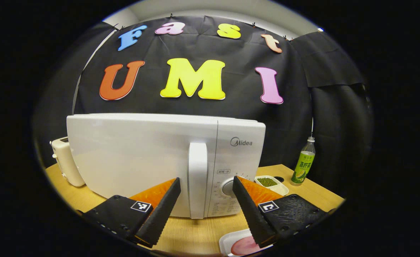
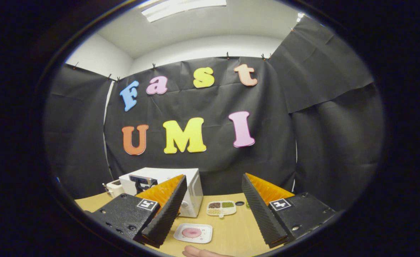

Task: Open the microwave oven with the left hand, put the food in, and close the microwave oven.

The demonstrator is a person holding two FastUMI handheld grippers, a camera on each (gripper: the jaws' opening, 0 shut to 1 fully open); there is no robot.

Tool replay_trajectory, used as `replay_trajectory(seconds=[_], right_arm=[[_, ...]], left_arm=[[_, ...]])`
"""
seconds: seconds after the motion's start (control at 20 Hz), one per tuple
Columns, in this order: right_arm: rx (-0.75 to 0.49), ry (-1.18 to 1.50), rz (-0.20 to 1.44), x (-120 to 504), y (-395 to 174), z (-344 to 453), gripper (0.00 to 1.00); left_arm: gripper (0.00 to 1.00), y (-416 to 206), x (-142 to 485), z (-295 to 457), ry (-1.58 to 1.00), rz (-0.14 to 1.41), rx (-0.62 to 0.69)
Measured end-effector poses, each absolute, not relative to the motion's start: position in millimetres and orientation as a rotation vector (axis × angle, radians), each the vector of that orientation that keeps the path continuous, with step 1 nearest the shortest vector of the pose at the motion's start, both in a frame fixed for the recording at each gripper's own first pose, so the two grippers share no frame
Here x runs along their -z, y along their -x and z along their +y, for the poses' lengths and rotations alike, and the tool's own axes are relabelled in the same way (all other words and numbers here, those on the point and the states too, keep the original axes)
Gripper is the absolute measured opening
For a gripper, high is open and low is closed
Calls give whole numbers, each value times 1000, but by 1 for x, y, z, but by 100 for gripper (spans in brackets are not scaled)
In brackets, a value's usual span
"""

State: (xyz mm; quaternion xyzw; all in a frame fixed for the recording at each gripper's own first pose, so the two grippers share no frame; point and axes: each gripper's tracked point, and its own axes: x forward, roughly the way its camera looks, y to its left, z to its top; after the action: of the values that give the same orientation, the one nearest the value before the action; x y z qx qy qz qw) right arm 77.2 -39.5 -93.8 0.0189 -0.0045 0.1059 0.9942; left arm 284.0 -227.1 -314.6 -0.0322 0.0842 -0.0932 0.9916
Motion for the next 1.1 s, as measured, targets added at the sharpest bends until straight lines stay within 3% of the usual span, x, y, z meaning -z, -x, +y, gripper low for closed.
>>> replay_trajectory(seconds=[0.1,0.15,0.2,0.65,0.75,0.8,0.9,0.95,1.0,1.1], right_arm=[[-207,-40,-21,99,-81,-47,92],[-205,-42,-21,102,-84,-49,98],[-202,-48,-20,106,-86,-51,98],[-195,-44,29,135,-102,-55,99],[-195,-48,34,137,-103,-55,99],[-195,-51,37,140,-103,-55,99],[-197,-54,45,143,-103,-53,99],[-199,-51,47,144,-103,-52,99],[-199,-48,46,145,-104,-51,99],[-201,-38,45,147,-104,-49,99]], left_arm=[[89,-289,317,-221,66,169,149],[84,-291,317,-223,49,157,147],[80,-291,318,-221,21,157,144],[79,-294,319,-216,34,110,117],[74,-293,316,-214,35,112,115],[57,-293,318,-213,57,124,133],[33,-294,320,-220,70,139,149],[33,-286,319,-221,69,144,163],[14,-295,321,-221,40,139,164],[14,-292,320,-220,6,139,170]])
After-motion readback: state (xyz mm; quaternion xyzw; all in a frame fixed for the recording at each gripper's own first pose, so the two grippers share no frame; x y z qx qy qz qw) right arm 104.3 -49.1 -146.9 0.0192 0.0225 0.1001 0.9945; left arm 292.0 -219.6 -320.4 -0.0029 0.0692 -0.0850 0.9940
